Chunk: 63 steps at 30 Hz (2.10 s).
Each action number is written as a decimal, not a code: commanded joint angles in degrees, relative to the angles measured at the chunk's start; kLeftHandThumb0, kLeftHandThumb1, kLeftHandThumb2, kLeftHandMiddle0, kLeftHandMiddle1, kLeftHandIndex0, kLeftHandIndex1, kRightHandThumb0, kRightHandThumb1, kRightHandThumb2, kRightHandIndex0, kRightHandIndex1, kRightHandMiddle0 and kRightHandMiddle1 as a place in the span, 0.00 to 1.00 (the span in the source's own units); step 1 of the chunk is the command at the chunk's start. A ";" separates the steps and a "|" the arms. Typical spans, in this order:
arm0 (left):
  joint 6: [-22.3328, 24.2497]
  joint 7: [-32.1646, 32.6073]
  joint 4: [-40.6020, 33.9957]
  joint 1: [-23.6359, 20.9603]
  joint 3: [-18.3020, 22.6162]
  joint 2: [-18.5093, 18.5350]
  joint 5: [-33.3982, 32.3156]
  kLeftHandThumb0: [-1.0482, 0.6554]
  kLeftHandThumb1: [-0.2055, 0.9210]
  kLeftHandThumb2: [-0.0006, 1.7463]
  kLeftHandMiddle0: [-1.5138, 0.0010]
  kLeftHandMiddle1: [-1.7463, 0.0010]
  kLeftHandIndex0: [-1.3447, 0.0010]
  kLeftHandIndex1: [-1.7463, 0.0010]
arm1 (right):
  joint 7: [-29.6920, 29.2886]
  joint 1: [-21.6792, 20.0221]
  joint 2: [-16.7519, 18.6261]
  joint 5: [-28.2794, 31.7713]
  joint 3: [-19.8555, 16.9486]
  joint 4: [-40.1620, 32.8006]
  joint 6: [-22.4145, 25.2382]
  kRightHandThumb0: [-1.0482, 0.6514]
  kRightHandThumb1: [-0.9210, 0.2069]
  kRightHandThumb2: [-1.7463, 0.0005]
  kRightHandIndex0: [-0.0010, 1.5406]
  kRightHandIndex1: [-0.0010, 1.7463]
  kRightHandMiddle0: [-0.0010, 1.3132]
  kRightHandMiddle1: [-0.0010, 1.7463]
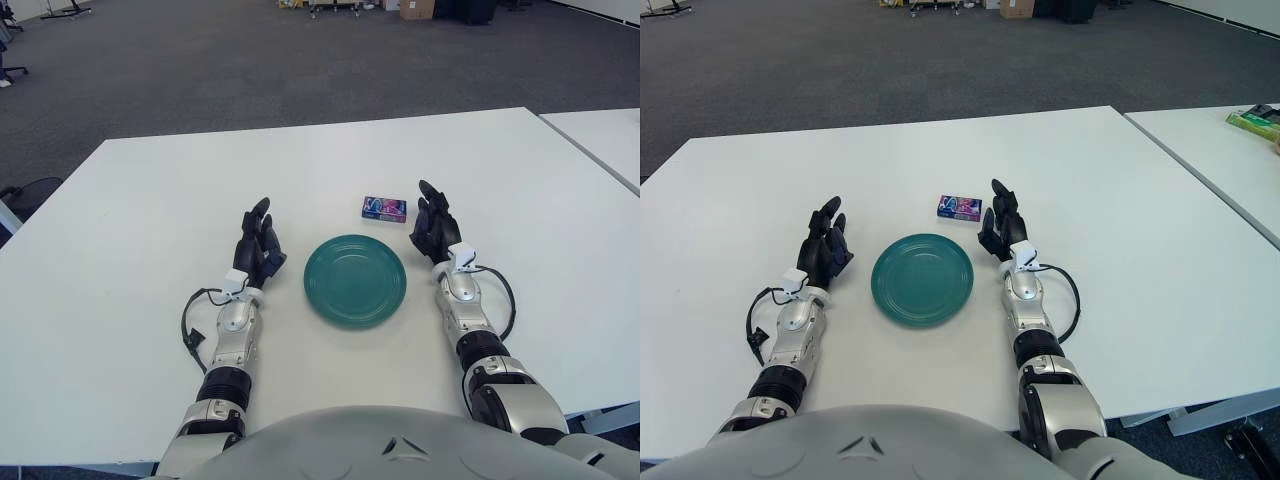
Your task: Put the gum into the plate.
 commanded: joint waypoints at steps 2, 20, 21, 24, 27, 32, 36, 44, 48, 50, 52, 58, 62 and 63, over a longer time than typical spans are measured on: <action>1.91 0.43 5.07 6.23 -0.07 -1.94 -0.67 0.13 1.00 0.54 0.87 1.00 1.00 0.72 | 0.02 5.64 0.30 0.30 -0.03 4.24 5.45 0.25 0.00 0.48 0.08 0.00 0.00 0.22; 3.60 1.51 4.35 5.13 0.04 -2.60 -0.84 0.09 1.00 0.53 0.83 0.99 1.00 0.67 | -9.33 -6.64 -4.49 -10.46 4.65 -6.77 8.28 0.24 0.00 0.53 0.10 0.00 0.00 0.28; 3.72 1.55 4.38 5.02 0.05 -2.58 -0.82 0.09 1.00 0.53 0.83 0.99 1.00 0.67 | -10.83 -8.31 -5.41 -12.39 5.49 -5.62 7.54 0.24 0.00 0.53 0.10 0.00 0.00 0.28; 4.00 1.64 4.67 4.56 0.09 -2.53 -0.77 0.09 1.00 0.53 0.83 0.99 1.00 0.66 | -14.34 -12.46 -7.54 -16.72 7.55 -2.52 6.07 0.22 0.00 0.55 0.11 0.01 0.00 0.30; 3.92 1.88 5.04 4.06 -0.02 -2.51 -0.44 0.09 1.00 0.53 0.83 0.99 1.00 0.66 | -19.92 -19.06 -10.59 -24.22 11.75 1.04 5.31 0.21 0.00 0.57 0.12 0.01 0.00 0.32; 3.67 2.40 2.93 4.54 -0.97 -3.41 0.24 0.09 1.00 0.53 0.84 1.00 1.00 0.67 | -27.21 -28.45 -12.31 -35.07 19.88 7.13 7.60 0.19 0.00 0.62 0.14 0.01 0.00 0.35; 3.88 2.49 3.03 4.33 -1.14 -3.58 0.22 0.10 1.00 0.54 0.85 1.00 1.00 0.69 | -29.45 -33.13 -10.94 -38.61 24.00 12.81 9.77 0.18 0.00 0.64 0.14 0.01 0.00 0.36; 2.51 2.23 6.15 3.81 -0.72 -3.46 -0.14 0.11 1.00 0.55 0.88 1.00 1.00 0.71 | -30.09 -38.33 -7.14 -42.76 31.03 21.64 13.91 0.17 0.00 0.65 0.14 0.00 0.00 0.36; 1.86 2.38 7.07 3.46 -0.71 -3.68 -0.18 0.10 1.00 0.55 0.88 1.00 1.00 0.72 | -30.41 -38.23 -6.48 -43.72 33.38 24.04 14.63 0.17 0.00 0.67 0.14 0.00 0.00 0.35; 1.88 2.61 7.05 3.43 -0.83 -3.88 -0.03 0.10 1.00 0.54 0.88 1.00 1.00 0.72 | -30.32 -38.10 -6.27 -44.51 34.69 25.11 15.34 0.18 0.00 0.69 0.15 0.00 0.01 0.34; 1.89 2.75 7.04 3.40 -0.86 -4.01 0.11 0.10 1.00 0.54 0.88 1.00 1.00 0.72 | -30.29 -38.12 -6.18 -44.76 35.48 25.75 15.71 0.18 0.00 0.70 0.15 0.00 0.00 0.33; 2.13 3.16 6.05 3.74 -1.13 -4.35 0.48 0.10 1.00 0.54 0.88 1.00 1.00 0.72 | -29.15 -37.78 -5.62 -45.16 37.03 27.52 17.75 0.20 0.00 0.72 0.17 0.01 0.00 0.31; 2.48 3.76 5.31 3.95 -1.14 -4.52 0.60 0.10 1.00 0.53 0.87 1.00 1.00 0.70 | -28.38 -36.83 -4.85 -45.65 38.26 28.16 19.33 0.20 0.00 0.73 0.18 0.01 0.00 0.31; 2.58 3.86 5.22 3.94 -1.10 -4.51 0.57 0.09 1.00 0.53 0.86 0.99 1.00 0.69 | -28.38 -36.63 -4.79 -45.70 38.50 28.19 19.49 0.20 0.00 0.73 0.18 0.01 0.00 0.31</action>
